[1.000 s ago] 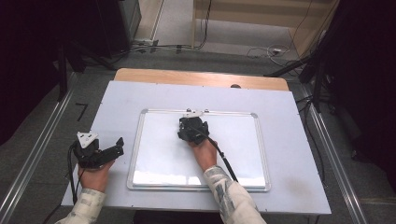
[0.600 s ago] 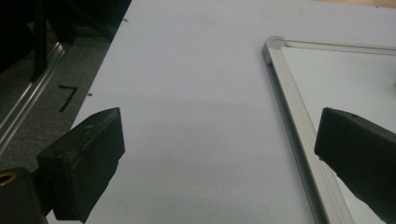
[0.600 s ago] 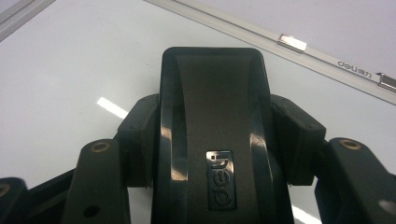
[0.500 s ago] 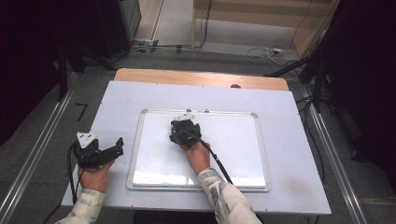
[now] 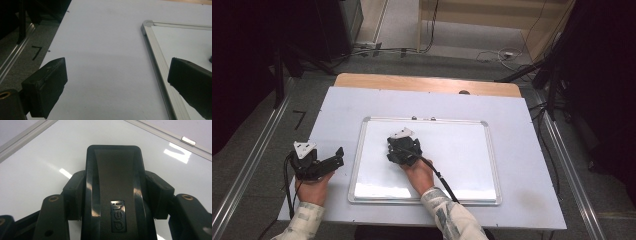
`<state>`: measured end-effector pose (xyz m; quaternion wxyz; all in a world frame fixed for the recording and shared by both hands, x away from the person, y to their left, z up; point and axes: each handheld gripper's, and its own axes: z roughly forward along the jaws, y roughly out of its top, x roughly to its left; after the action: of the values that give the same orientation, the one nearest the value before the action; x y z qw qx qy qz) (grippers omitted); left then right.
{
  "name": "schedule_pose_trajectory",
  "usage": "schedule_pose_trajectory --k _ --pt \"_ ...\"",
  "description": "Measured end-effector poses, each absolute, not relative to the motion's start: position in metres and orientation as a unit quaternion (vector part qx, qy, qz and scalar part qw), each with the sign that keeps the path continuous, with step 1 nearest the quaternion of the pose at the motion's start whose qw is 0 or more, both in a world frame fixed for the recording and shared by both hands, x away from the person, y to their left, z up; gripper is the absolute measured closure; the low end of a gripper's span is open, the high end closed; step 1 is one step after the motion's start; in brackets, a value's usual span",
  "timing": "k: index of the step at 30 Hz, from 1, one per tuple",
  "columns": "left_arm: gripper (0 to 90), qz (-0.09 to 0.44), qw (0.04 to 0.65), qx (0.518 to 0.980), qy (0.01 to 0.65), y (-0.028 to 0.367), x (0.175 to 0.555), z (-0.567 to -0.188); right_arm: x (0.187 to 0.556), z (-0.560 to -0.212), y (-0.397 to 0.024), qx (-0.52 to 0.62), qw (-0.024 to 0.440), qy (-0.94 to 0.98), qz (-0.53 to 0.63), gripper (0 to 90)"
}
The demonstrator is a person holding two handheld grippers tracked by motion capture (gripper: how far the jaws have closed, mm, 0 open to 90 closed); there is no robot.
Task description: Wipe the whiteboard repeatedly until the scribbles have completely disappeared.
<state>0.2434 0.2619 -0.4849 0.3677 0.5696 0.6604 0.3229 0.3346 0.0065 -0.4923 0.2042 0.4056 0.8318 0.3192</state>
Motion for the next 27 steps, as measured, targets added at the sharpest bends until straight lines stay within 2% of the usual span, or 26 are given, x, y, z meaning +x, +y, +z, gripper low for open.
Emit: schedule_pose_trajectory --k 8,15,27 --pt "3.0 0.324 0.366 0.569 0.661 0.263 0.244 -0.485 0.341 -0.488 -0.031 0.443 0.205 0.813 0.318 38.8" --pt "3.0 0.324 0.365 0.570 0.661 0.261 0.245 -0.485 0.348 -0.466 -0.081 0.479 0.225 0.781 0.332 38.7" --pt "3.0 0.323 0.364 0.570 0.662 0.262 0.245 -0.486 0.342 -0.455 -0.120 0.500 0.232 0.764 0.336 38.7"
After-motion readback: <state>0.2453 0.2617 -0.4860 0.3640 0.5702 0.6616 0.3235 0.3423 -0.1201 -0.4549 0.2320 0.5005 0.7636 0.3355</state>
